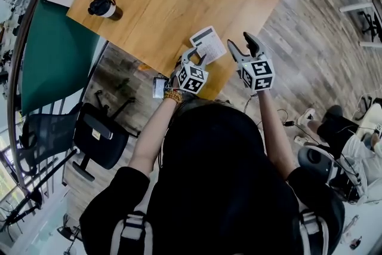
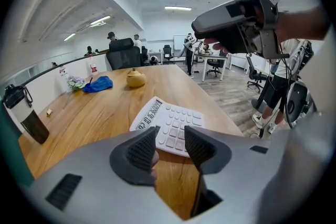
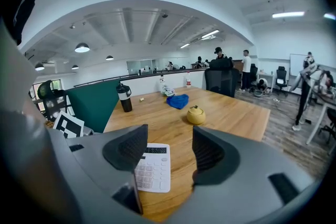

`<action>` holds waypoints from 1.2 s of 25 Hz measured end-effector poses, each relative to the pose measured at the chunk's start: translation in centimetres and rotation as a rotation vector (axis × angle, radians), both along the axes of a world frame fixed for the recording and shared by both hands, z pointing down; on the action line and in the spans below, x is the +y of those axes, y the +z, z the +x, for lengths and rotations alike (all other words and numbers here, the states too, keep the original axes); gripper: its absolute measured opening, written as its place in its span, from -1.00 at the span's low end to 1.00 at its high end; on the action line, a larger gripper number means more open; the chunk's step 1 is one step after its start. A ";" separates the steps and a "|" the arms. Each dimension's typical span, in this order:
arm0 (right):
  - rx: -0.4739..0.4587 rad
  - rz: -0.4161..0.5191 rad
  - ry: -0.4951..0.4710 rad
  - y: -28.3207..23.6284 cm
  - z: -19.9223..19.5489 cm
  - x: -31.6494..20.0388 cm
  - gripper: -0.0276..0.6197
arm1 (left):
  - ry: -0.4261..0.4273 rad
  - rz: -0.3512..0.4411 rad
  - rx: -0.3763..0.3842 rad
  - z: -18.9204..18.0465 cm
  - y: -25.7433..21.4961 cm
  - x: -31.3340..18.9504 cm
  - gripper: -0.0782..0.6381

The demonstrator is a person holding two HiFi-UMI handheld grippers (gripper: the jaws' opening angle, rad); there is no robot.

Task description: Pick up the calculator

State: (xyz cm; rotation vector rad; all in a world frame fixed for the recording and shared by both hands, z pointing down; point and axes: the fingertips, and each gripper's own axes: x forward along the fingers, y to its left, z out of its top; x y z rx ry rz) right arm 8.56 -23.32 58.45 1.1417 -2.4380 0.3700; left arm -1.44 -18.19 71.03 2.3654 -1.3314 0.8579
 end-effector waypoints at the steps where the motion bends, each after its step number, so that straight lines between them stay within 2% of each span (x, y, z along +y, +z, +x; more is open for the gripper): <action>1: 0.002 -0.006 -0.002 0.2 -0.1 -0.1 -0.06 | 0.003 -0.006 -0.002 0.0 0.2 -0.1 -0.25; 14: 0.016 -0.053 -0.002 1.9 -0.8 -0.3 -0.03 | 0.034 -0.069 -0.006 -0.8 1.8 -1.1 -0.25; 22: 0.024 -0.078 0.000 2.7 -1.2 -0.2 -0.03 | 0.048 -0.136 -0.026 -0.7 3.6 -0.7 -0.28; 30: 0.025 -0.092 0.005 3.2 -1.1 -0.4 -0.03 | 0.034 -0.126 -0.022 -0.5 3.4 -1.3 -0.31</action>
